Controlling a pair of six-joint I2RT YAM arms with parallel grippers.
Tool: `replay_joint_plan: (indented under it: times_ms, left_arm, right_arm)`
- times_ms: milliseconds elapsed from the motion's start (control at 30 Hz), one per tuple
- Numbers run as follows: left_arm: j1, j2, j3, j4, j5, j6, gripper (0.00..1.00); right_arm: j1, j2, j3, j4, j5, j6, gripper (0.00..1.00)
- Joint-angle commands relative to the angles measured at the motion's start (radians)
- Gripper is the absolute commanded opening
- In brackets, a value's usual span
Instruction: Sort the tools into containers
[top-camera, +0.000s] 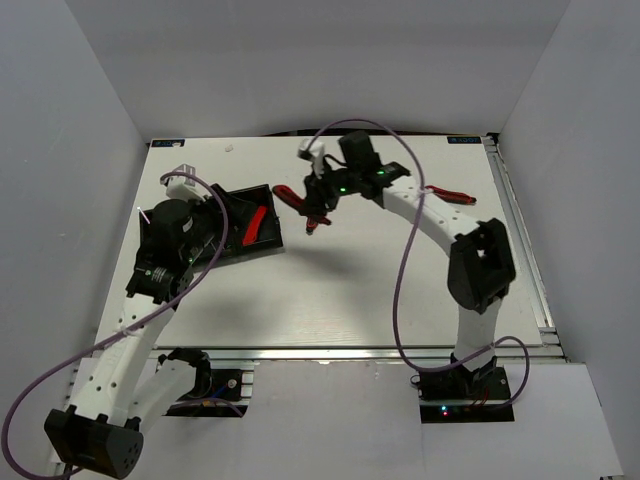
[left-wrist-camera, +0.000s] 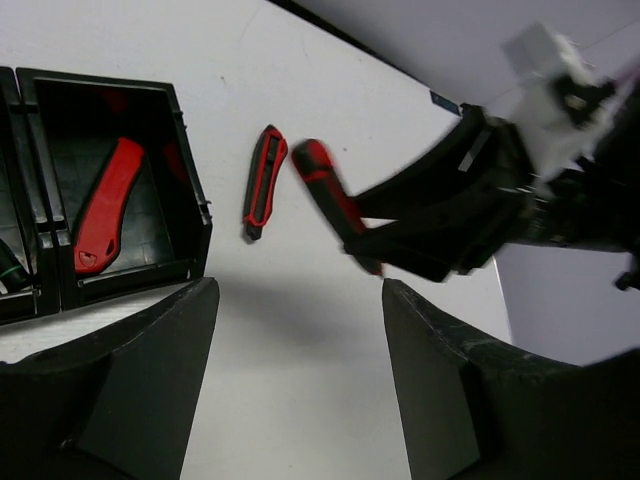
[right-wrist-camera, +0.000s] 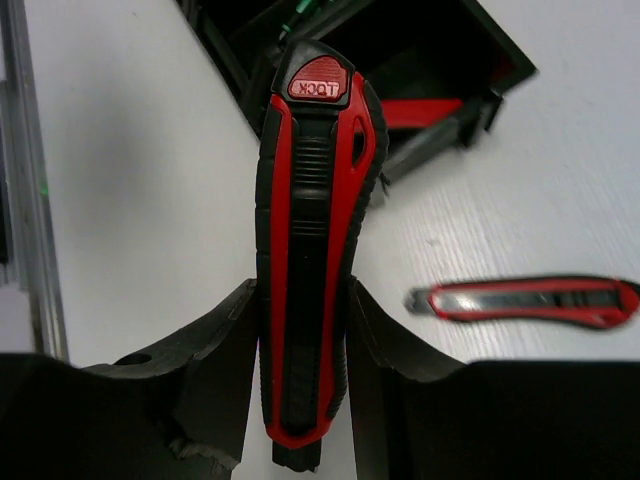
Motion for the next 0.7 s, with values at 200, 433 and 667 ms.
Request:
replay_joint_plan:
  times_ms: [200,433,667]
  left_arm:
    - [0.003,-0.138,0.012,-0.061,-0.045,-0.044,0.78]
    - [0.003,-0.204,-0.005,-0.11,-0.069,-0.06,0.79]
    - [0.002,-0.215,-0.005,-0.136,-0.077,-0.06,0.8]
  right_arm:
    - [0.209,0.289,0.404,0.229,0.34,0.267,0.0]
    - [0.257,0.427,0.45,0.48,0.575,0.31,0.0]
    - [0.272,0.522,0.447,0.588,0.681,0.226,0.0]
